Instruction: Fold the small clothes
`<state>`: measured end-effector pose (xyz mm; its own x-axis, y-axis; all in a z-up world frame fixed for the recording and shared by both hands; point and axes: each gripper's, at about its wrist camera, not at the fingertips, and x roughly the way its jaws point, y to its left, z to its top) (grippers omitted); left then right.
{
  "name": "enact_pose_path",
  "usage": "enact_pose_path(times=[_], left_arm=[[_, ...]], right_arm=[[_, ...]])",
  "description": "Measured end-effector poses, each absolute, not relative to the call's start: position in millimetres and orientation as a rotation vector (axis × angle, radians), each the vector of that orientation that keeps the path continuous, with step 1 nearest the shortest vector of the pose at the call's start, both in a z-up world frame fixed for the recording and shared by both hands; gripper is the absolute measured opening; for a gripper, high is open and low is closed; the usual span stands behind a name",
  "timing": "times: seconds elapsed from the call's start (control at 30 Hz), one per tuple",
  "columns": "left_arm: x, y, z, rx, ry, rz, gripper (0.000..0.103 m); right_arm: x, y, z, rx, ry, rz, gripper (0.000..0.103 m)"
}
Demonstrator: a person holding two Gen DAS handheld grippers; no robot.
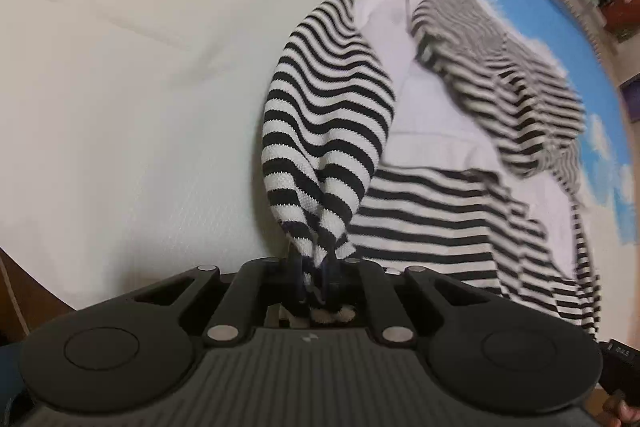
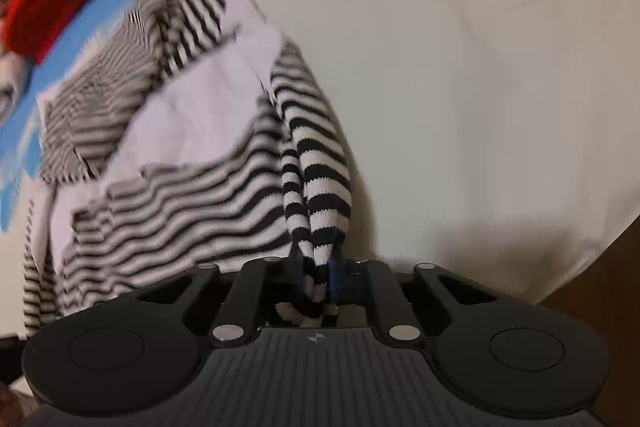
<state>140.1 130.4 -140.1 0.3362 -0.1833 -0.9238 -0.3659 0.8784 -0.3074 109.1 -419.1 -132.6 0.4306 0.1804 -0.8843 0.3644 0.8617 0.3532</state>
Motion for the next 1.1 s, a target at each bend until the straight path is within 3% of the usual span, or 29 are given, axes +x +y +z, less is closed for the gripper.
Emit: enact_pose_path(times=[0.13, 0.27, 0.37, 0.47, 0.5, 0.53, 0.57, 0.6, 0.93, 1.1], left_arm=[[143, 125, -150, -0.467, 1.340, 0.098, 0.012], [147, 132, -157, -0.458, 1.384, 0.114, 0.031], [148, 137, -158, -0.484, 1.393, 0.105, 0.032], [147, 132, -159, -0.456, 1.399, 0.088, 0.032], [147, 130, -159, -0.449, 1.399, 0.081, 0.031], [144, 126, -159, -0.448, 1.394, 0.074, 0.022], [144, 125, -158, -0.451, 1.381, 0.065, 0.015], [143, 125, -155, -0.460, 1.361, 0.058, 0.009], [94, 131, -55, -0.360, 1.091, -0.108, 0.007], [32, 154, -6, -0.430, 0.992, -0.216, 0.007]], right_arm=[[97, -435, -117, 0.607, 1.042, -0.172, 0.008], [102, -428, -134, 0.545, 1.165, -0.172, 0.015], [106, -425, -142, 0.530, 1.220, -0.157, 0.028], [107, -427, -145, 0.546, 1.228, -0.165, 0.028], [108, -425, -146, 0.551, 1.232, -0.166, 0.028], [109, -424, -147, 0.548, 1.233, -0.164, 0.026], [109, -423, -146, 0.545, 1.230, -0.160, 0.012], [108, -422, -145, 0.547, 1.221, -0.146, 0.008], [74, -446, -63, 0.620, 0.901, 0.035, 0.007], [23, -464, -19, 0.719, 0.856, 0.116, 0.007]])
